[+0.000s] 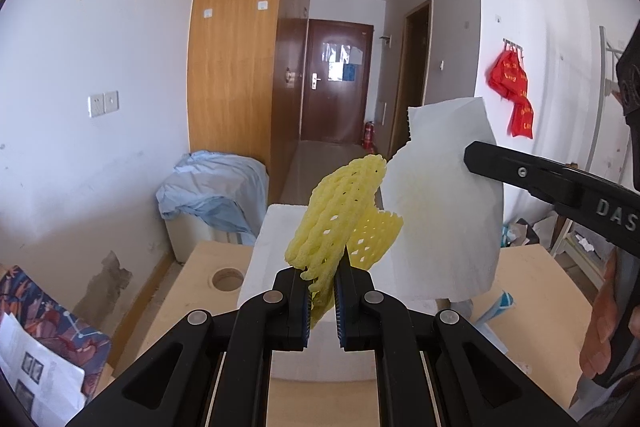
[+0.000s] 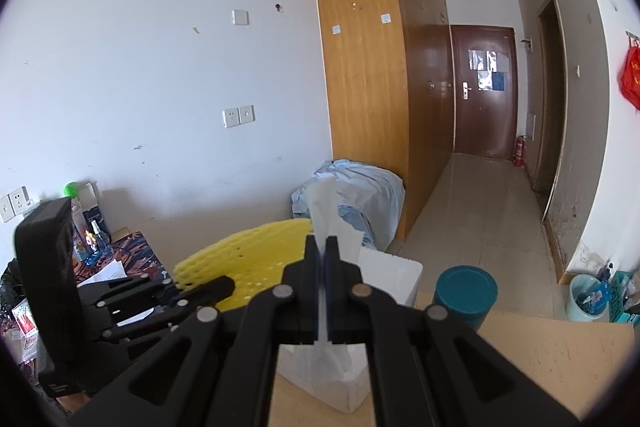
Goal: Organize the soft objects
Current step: 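Lower the yellow net into the foam box with the left tool while the right tool drops the tissue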
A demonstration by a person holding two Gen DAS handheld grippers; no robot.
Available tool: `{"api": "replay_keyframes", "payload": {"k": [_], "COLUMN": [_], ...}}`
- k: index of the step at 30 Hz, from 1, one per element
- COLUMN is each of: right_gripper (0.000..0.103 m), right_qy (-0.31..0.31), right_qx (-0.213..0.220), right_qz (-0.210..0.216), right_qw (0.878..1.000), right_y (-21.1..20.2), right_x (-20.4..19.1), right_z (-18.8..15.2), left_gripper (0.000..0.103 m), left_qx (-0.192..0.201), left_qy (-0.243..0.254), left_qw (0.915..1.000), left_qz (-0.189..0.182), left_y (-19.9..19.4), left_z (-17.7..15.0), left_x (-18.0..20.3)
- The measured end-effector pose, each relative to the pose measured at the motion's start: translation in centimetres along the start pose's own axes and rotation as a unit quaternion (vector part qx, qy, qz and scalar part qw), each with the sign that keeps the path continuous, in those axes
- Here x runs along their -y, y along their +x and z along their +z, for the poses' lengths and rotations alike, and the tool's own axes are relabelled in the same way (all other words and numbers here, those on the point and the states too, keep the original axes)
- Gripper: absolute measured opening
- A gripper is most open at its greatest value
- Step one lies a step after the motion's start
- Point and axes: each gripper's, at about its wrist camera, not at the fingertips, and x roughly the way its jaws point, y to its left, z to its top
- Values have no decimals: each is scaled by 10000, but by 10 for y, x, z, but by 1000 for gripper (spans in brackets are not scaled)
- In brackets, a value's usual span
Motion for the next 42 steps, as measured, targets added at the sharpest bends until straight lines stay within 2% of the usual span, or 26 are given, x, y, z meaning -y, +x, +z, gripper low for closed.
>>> {"api": "replay_keyframes", "payload": {"k": [13, 23, 25, 26, 27, 29, 42], "right_gripper": [4, 4, 4, 4, 4, 4, 4], "right_qy": [174, 215, 190, 194, 190, 186, 189], "right_qx": [-18, -79, -91, -87, -85, -78, -193], "right_qz": [84, 106, 117, 116, 120, 116, 168], "right_qw": [9998, 9997, 9997, 9997, 9997, 9997, 9995], "right_y": [29, 38, 39, 39, 39, 38, 51], "right_x": [22, 31, 30, 30, 29, 29, 29], "right_z": [-1, -1, 0, 0, 0, 0, -2], "left_gripper": [10, 12, 19, 30, 46, 60, 62], "left_qx": [-139, -329, -326, -323, -305, -214, -268], "left_qy": [-88, 69, 71, 78, 82, 71, 1], "left_qw": [9998, 9994, 9994, 9994, 9995, 9997, 9996], "left_qz": [-67, 89, 98, 87, 83, 114, 110], "left_y": [50, 76, 75, 75, 74, 70, 71], "left_z": [7, 2, 1, 1, 0, 0, -2], "left_x": [-11, -9, -9, -8, -8, -8, -12]}}
